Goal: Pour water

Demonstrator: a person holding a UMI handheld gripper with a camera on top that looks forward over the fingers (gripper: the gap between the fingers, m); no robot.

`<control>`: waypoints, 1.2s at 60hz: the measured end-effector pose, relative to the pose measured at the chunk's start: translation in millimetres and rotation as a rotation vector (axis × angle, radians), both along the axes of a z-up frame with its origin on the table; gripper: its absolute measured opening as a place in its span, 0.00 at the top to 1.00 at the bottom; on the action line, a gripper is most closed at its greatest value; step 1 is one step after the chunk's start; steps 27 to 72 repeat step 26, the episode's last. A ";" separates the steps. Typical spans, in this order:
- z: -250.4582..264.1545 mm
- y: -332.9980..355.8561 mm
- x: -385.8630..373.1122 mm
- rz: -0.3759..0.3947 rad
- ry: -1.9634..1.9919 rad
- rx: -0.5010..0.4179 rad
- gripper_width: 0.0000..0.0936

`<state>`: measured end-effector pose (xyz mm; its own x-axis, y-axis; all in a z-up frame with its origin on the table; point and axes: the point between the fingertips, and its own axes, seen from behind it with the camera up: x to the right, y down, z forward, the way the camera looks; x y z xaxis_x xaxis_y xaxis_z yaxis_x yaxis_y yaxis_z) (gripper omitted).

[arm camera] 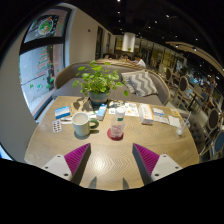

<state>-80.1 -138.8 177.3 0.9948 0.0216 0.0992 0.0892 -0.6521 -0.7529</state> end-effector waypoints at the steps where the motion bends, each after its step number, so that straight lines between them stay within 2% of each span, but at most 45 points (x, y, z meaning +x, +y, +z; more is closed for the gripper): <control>1: 1.6 -4.8 -1.2 -0.003 0.002 -0.002 0.09; 19: 19.5 -50.1 -0.2 -0.034 0.015 -0.012 0.09; 72: 23.7 -49.8 7.7 -0.025 -0.001 -0.001 0.09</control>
